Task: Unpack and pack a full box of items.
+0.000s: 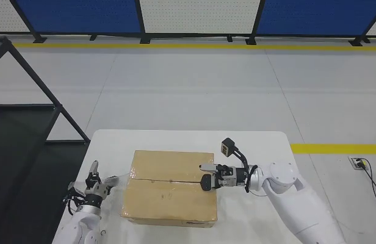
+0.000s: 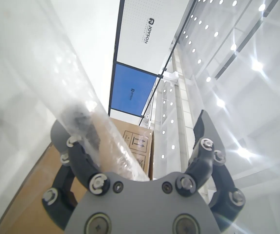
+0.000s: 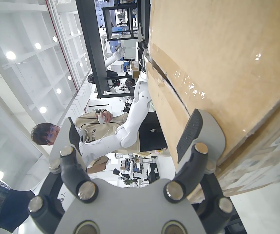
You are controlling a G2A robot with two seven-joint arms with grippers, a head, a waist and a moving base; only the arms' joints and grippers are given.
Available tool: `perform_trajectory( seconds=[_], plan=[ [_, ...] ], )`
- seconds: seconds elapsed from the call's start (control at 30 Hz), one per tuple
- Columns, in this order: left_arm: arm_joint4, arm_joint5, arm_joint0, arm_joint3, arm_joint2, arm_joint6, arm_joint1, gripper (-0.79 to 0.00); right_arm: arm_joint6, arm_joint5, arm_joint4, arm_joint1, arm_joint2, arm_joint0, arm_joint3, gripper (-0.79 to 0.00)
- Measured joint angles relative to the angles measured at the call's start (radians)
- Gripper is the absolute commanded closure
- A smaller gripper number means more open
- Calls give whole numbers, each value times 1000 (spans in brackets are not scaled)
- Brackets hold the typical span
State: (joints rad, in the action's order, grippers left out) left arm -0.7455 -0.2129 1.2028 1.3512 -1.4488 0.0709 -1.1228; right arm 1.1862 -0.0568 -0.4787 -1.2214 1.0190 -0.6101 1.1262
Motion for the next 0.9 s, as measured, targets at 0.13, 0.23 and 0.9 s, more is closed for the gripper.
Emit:
perform_trajectory(
  seconds=[0.13, 0.23, 0.9],
  plan=[
    [-28, -36, -18, -4, -16, -18, -7, -785, 3, -3, 1, -1, -1, 3, -5, -785],
    [-41, -61, -20, 15, -39, -30, -10, -785, 6, -2, -1, -1, -2, 6, -10, -785],
    [47, -104, 99, 288, -179, -48, -12, -785, 11, -25, -16, -10, -10, 24, -50, -785]
  ],
)
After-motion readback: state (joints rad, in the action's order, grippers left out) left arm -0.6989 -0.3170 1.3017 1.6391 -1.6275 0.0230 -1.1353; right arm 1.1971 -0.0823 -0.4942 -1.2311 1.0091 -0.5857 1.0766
